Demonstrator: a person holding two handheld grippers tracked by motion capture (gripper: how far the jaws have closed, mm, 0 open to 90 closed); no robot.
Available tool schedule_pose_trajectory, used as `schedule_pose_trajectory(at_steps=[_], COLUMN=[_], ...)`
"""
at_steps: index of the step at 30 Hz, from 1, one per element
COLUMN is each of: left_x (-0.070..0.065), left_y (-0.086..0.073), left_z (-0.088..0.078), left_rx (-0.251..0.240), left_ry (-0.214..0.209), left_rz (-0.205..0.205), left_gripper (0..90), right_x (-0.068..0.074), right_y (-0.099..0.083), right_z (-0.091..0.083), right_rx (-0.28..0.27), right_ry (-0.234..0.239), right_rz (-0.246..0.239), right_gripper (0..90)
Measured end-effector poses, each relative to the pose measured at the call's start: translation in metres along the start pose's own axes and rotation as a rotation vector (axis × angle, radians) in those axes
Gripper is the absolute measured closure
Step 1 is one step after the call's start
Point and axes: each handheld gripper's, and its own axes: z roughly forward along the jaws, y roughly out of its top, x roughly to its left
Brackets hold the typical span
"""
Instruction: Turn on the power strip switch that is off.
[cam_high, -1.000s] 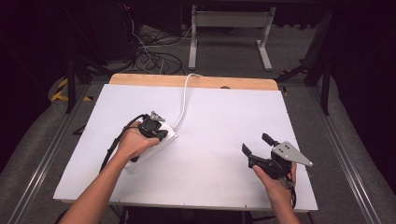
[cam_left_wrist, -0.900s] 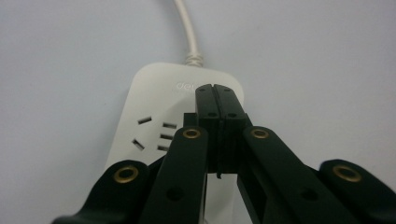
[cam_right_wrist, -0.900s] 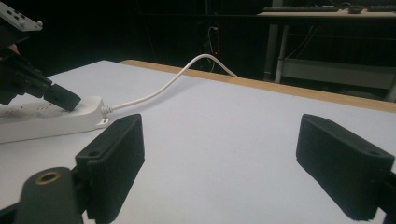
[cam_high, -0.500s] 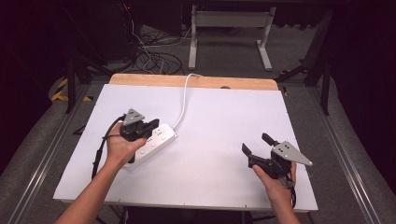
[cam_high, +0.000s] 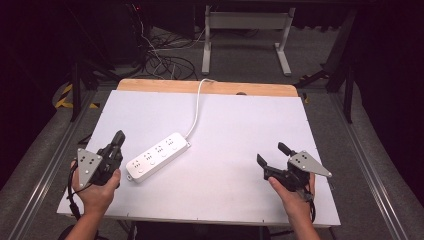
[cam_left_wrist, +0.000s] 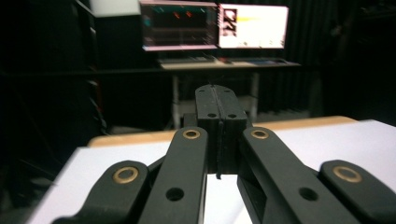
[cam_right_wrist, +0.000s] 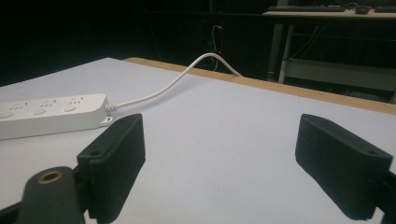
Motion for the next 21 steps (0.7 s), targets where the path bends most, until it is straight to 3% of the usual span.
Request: schedule_pose_trajectory(at_steps=[4, 10, 14, 19, 20, 21], left_x=[0.005, 0.010, 0.009, 0.007, 0.006, 0.006], left_y=[-0.006, -0.004, -0.006, -0.010, -0.011, -0.012], left_z=[0.005, 0.003, 0.006, 0.011, 0.013, 0.014], left_rx=[0.038, 0.030, 0.028, -0.020, -0.032, -0.045], left_ry=[0.042, 0.064, 0.049, 0.040, 0.018, 0.011], left_rz=[0.004, 0.000, -0.011, -0.007, -0.025, -0.029], left_gripper=[90.0, 90.0, 90.0, 89.4, 80.8, 78.0], right_x=[0.000, -0.001, -0.001, -0.002, -0.002, -0.002], right_y=[0.000, 0.000, 0.000, -0.001, -0.001, -0.001], right_z=[0.000, 0.001, -0.001, -0.001, -0.001, -0.001], right_rx=[-0.001, 0.002, 0.001, 0.001, 0.000, -0.001], right_ry=[0.006, -0.001, -0.003, -0.004, -0.004, -0.004], right_rz=[-0.003, 0.005, 0.005, 0.009, 0.008, 0.007], right_gripper=[16.3, 16.3, 16.4, 16.4, 16.4, 16.4])
